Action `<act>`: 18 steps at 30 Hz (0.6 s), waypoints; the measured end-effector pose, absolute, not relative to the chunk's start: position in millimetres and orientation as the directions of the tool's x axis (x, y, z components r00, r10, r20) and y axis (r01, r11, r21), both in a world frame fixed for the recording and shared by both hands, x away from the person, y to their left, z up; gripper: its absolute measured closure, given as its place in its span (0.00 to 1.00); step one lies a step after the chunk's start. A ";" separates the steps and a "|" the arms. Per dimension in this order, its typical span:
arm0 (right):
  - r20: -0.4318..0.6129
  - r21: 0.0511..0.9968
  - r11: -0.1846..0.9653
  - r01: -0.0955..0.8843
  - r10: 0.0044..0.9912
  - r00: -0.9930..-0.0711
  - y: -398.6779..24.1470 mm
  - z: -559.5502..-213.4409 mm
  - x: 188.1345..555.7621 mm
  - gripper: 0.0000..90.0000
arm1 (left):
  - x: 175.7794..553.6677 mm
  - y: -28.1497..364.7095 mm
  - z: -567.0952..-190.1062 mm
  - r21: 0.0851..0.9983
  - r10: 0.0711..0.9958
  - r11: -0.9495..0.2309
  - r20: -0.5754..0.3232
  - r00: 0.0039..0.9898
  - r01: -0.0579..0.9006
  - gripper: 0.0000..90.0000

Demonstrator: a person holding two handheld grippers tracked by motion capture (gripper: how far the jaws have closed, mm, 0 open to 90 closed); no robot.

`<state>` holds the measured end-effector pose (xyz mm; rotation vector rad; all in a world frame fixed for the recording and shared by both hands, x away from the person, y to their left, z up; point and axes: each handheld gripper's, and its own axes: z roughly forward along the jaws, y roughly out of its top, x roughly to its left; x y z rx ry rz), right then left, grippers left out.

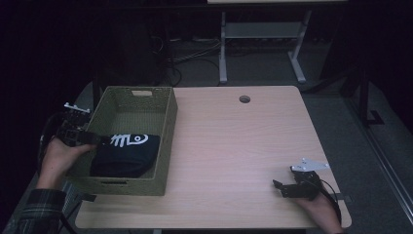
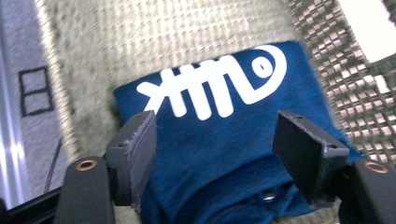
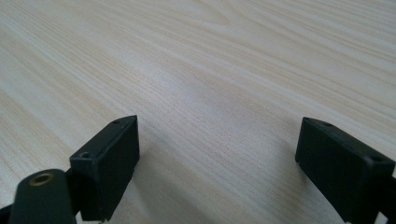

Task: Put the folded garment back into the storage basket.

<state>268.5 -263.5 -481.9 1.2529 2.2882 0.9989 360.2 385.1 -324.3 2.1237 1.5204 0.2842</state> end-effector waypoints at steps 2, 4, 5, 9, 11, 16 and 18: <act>0.032 0.721 0.362 0.591 0.835 -0.550 -263.5 -481.9 268.5 0.15 | 359.1 375.8 -320.4 0.542 0.920 -0.250 -0.126 0.372 0.802 0.28; 0.032 0.721 0.362 0.591 0.835 -0.550 -263.6 -481.9 268.5 0.15 | 358.7 368.0 -318.6 0.560 0.914 -0.260 -0.120 0.387 0.787 0.25; 0.032 0.721 0.362 0.591 0.835 -0.550 -263.6 -481.9 268.5 0.15 | 358.7 368.0 -318.6 0.560 0.914 -0.260 -0.120 0.387 0.787 0.23; 0.032 0.721 0.361 0.591 0.835 -0.549 -263.5 -481.8 268.4 0.15 | 359.0 348.8 -318.0 0.593 0.907 -0.264 -0.116 0.406 0.761 0.17; 0.032 0.721 0.362 0.591 0.835 -0.549 -263.5 -481.8 268.4 0.15 | 359.1 339.4 -318.2 0.594 0.903 -0.276 -0.109 0.415 0.756 0.16; 0.032 0.721 0.362 0.591 0.835 -0.549 -263.6 -481.8 268.4 0.15 | 357.1 318.3 -315.5 0.612 0.877 -0.304 -0.119 0.465 0.730 0.15; 0.034 0.720 0.360 0.593 0.835 -0.549 -263.5 -481.8 268.4 0.15 | 355.0 308.7 -312.8 0.626 0.865 -0.317 -0.117 0.488 0.713 0.15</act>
